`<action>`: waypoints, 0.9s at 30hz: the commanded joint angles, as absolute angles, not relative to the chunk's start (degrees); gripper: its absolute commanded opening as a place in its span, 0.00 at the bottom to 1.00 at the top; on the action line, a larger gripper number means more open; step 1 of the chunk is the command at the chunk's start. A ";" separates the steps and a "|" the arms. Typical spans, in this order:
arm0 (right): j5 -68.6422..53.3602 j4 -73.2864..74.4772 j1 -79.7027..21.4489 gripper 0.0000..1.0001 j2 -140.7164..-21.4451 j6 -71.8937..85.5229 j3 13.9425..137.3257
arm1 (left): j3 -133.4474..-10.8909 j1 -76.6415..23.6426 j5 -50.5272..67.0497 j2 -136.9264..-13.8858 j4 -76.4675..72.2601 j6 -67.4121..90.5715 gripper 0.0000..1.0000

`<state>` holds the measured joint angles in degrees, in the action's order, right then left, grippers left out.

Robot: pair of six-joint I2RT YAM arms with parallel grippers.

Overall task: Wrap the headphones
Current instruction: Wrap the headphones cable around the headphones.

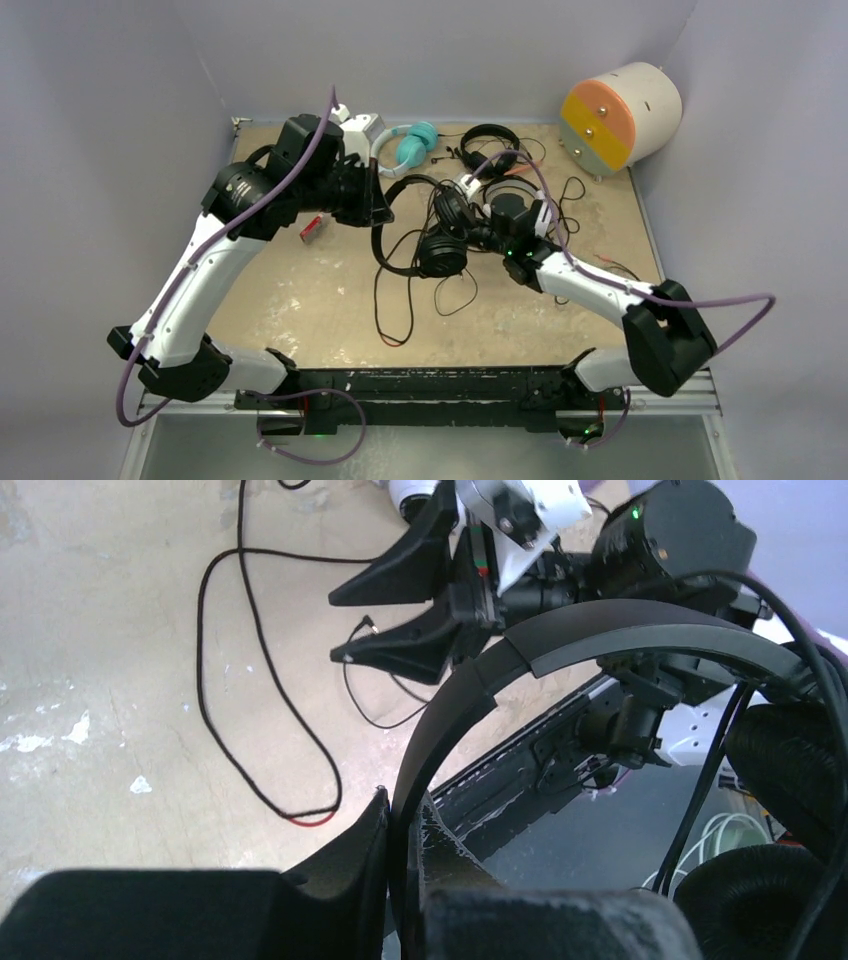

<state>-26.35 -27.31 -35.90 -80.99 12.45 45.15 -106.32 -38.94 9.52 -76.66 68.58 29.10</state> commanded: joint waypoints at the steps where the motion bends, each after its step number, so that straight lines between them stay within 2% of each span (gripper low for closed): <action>1: -22.40 -28.40 -35.29 0.51 -74.76 11.47 42.25 | -112.76 -37.14 14.62 -79.16 68.65 28.23 0.00; 6: -10.55 -19.54 -32.97 0.56 -67.37 11.34 39.91 | -116.89 -35.45 17.09 -82.13 69.73 27.87 0.00; 15: -3.07 -1.69 -27.19 0.69 -61.48 14.38 42.01 | -117.03 -35.18 16.87 -81.95 69.28 28.25 0.00; 19: -10.27 -0.59 -27.16 0.79 -57.60 14.85 38.45 | -115.96 -34.85 15.74 -80.95 68.88 28.56 0.00; 22: -20.02 -5.43 -27.16 0.89 -53.87 13.29 33.19 | -114.84 -34.57 15.59 -80.37 68.37 28.65 0.00; 27: -26.69 -5.60 -27.16 0.90 -57.34 12.23 32.47 | -113.91 -34.46 14.69 -80.16 68.29 28.65 0.00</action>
<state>-18.24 -4.38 -27.20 -54.43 13.47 32.18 -113.93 -34.87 14.59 -82.35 70.87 27.90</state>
